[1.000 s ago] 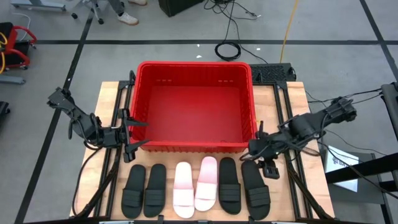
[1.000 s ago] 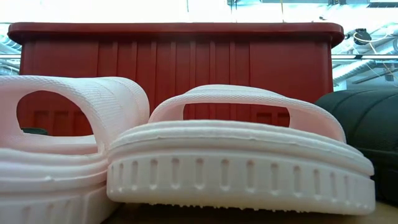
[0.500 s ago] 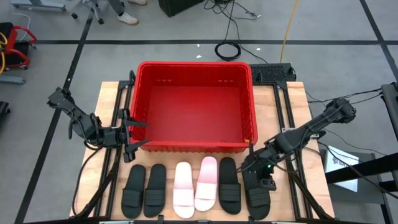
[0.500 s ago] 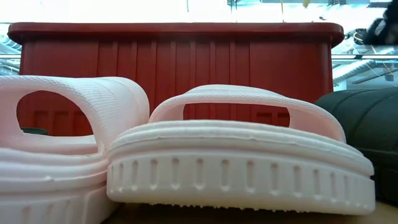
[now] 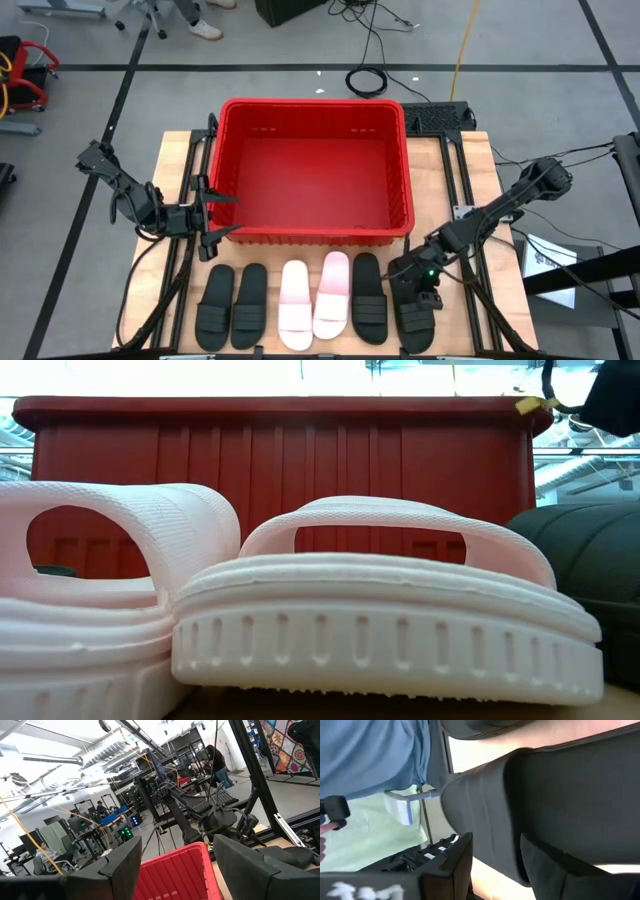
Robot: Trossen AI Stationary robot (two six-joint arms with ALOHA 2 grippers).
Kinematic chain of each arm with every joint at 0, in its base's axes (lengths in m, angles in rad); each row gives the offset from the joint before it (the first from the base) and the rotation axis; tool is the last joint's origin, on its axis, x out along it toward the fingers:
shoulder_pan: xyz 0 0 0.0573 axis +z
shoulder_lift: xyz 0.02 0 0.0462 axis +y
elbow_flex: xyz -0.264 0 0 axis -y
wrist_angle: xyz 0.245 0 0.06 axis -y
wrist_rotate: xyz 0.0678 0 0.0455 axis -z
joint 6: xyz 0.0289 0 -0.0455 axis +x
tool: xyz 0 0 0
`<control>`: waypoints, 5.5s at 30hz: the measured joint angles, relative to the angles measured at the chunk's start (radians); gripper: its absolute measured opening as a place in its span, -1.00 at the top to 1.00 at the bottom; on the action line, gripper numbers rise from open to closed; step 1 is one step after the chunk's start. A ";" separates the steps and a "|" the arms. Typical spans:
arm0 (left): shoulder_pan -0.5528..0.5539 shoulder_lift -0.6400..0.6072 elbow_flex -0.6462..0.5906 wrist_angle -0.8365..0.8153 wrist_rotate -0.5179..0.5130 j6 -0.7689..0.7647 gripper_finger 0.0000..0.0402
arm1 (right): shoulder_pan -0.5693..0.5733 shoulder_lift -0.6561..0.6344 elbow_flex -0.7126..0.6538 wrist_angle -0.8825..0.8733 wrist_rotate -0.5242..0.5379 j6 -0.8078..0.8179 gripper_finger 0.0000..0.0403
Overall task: Pick and place slides into bin
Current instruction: Put the black slide into the red container
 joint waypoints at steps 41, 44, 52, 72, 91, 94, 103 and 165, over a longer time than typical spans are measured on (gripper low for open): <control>0.000 0.000 0.000 -0.005 0.000 -0.015 -0.26 | 0.112 0.007 -0.138 0.280 0.082 0.126 0.35; 0.000 0.000 0.000 -0.005 0.000 -0.015 -0.26 | 0.112 0.013 -0.138 0.279 0.080 0.126 0.47; 0.000 0.000 0.000 -0.005 0.000 -0.018 -0.26 | 0.112 0.015 -0.138 0.276 0.077 0.104 0.87; 0.000 0.000 0.000 -0.004 0.000 -0.018 -0.26 | 0.110 0.007 -0.138 0.341 0.022 0.069 0.97; 0.000 0.000 0.000 -0.004 0.000 -0.017 -0.26 | 0.064 -0.042 -0.139 0.501 -0.058 0.050 0.98; 0.000 0.000 0.000 -0.004 0.000 -0.017 -0.26 | 0.044 -0.077 -0.139 0.504 -0.078 0.034 0.98; 0.000 0.000 0.000 -0.003 0.000 -0.012 -0.26 | -0.026 -0.144 -0.131 0.606 -0.081 -0.085 0.98; 0.004 0.000 0.000 -0.004 0.000 -0.004 -0.26 | -0.756 -0.124 0.736 -0.660 0.038 -1.106 0.97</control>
